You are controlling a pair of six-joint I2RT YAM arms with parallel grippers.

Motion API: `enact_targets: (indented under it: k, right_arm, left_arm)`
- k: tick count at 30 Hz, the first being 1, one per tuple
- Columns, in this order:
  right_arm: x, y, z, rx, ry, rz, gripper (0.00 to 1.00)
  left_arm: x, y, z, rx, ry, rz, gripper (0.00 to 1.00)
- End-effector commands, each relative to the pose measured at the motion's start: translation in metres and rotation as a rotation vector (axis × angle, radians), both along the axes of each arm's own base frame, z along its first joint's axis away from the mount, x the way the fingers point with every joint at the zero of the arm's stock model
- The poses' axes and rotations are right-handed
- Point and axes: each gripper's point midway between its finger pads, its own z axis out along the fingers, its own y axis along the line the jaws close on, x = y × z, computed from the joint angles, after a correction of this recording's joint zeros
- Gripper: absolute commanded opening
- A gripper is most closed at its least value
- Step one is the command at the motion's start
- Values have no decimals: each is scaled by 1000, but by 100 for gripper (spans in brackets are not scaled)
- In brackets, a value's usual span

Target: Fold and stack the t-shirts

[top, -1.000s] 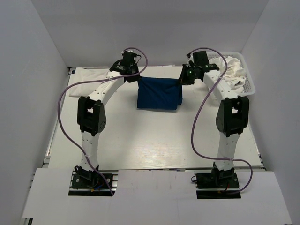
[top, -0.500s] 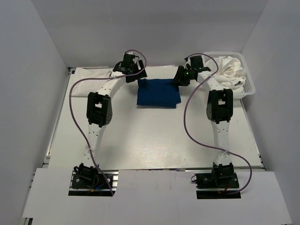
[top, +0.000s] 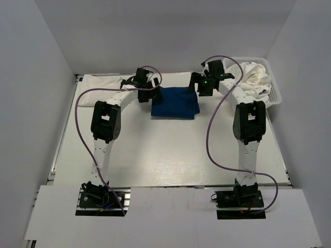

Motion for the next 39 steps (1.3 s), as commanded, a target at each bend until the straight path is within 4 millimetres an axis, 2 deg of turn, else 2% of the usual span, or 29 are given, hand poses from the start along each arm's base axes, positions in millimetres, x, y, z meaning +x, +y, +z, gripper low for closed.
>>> enact_targets:
  k: [1,6,9,10,11,12,14,15,16,17,19,20,22,23,24,25,27,28,32,36,37,39]
  right_arm:
    - [-28,1,-30,-56,119,-5,90]
    - [-27,13,-56,-71,173,-25,87]
    - [-25,21,-59,-57,190,-14,76]
    - [-25,24,-57,-47,188,-9,69]
    - [-24,34,-47,-3,167,16,46]
    - [-28,36,-49,12,173,28,34]
    - [-24,48,-24,85,118,47,0]
    - [-29,46,-25,83,122,48,0]
    - [-26,45,-20,91,97,41,0]
    - [-23,44,0,95,45,30,0]
    - [-25,41,5,100,36,32,0]
    - [-26,43,15,119,23,43,0]
    - [-31,46,16,148,38,62,0]
    - [-33,47,14,161,46,69,0]
    - [-35,56,20,217,40,102,0]
    - [-42,57,10,238,79,99,0]
    - [-40,62,10,284,64,112,0]
    - [-41,61,3,296,74,104,0]
    - [-41,43,-28,254,113,41,0]
    - [-44,20,-71,213,188,-19,0]
    - [-42,16,-77,199,190,-35,2]
    - [-41,8,-87,175,190,-29,22]
  left_arm:
    - [-6,-9,27,-27,-30,-35,98]
    - [-7,-9,24,-32,-25,-29,96]
    - [-10,-8,17,-28,-14,-28,94]
    - [-9,-7,17,-22,-16,-22,94]
    - [-9,-7,12,-19,-8,-22,93]
    - [-9,-7,12,-19,-7,-22,93]
    - [-11,-6,8,-16,1,-22,91]
    - [-14,-5,4,-13,10,-22,91]
    - [-14,-5,4,-13,10,-22,90]
    - [-17,-4,0,-9,21,-22,90]
    - [-15,-5,3,-14,6,-22,90]
    - [-18,-4,-1,-11,16,-22,87]
    - [-18,-4,-1,-16,19,-15,82]
    - [-20,-3,-5,-13,27,-15,76]
    - [-18,2,-5,-13,27,-6,76]
    - [-18,2,-5,-13,27,-6,75]
    - [-19,0,-2,-29,28,-5,73]
    - [-22,-1,-6,-32,39,-11,72]
    - [-20,4,-6,-33,39,-2,69]
    - [-20,4,-6,-33,39,-2,69]
    - [-20,5,-6,-26,36,4,69]
    - [-20,5,-6,-26,36,4,66]
